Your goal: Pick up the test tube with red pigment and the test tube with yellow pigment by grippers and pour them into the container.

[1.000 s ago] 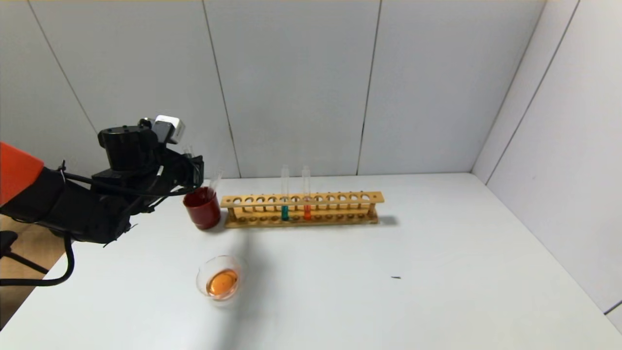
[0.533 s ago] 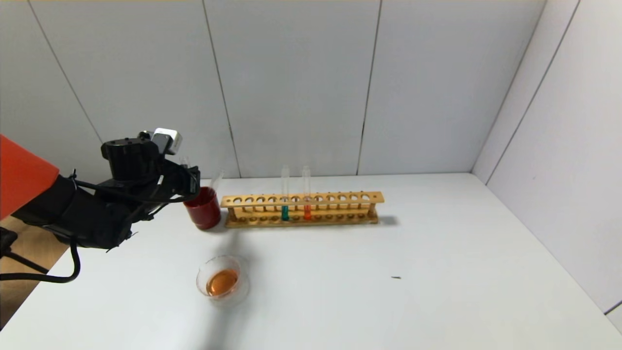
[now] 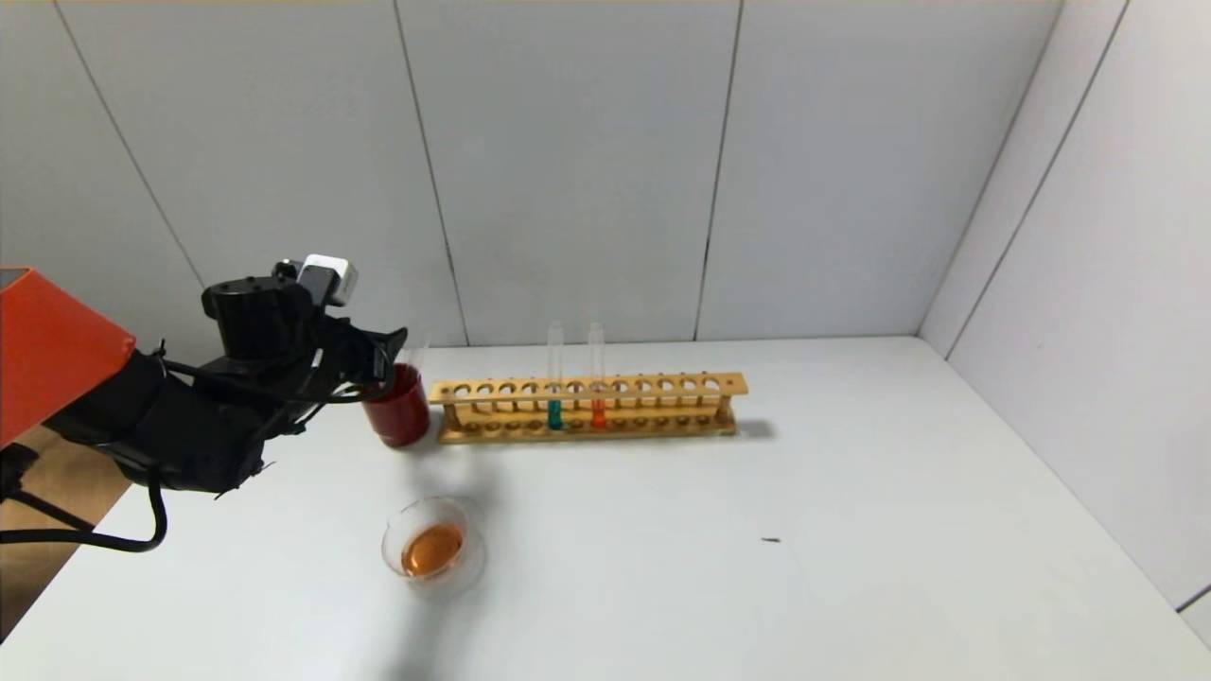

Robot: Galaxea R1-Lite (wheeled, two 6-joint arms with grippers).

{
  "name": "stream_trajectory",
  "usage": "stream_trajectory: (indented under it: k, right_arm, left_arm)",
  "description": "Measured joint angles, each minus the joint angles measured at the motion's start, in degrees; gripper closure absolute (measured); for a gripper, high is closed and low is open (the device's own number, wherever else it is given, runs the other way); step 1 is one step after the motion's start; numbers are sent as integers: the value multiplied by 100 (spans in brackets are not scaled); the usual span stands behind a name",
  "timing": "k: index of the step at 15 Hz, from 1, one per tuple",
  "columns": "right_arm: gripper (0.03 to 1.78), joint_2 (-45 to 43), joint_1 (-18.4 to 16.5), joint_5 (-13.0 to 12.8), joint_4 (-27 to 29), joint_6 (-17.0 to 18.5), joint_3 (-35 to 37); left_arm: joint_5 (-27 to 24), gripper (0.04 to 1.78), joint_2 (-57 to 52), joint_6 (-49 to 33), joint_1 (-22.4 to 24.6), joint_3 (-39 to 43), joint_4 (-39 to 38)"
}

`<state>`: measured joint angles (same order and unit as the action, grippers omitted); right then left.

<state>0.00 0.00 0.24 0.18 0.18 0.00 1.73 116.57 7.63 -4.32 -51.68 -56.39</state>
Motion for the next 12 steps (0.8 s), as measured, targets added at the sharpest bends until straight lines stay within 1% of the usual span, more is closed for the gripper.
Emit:
stream_trajectory:
  k: [1,3,5,9,12]
  right_arm:
    - [6,0,0,0,0,0,0]
    - [6,0,0,0,0,-2,0]
    - [6,0,0,0,0,0,0]
    - [6,0,0,0,0,0,0]
    - [6,0,0,0,0,0,0]
  left_arm:
    - [-5,37,-59,5,0,-15,33]
    - [-9,18,-232,13,-6,-67,100]
    - [-13,8,-489,20,-6,-85,267]
    - [-16,7,-1365,38,-48,-118,761]
    - [2,7,-2511,35,-122,165,1100]
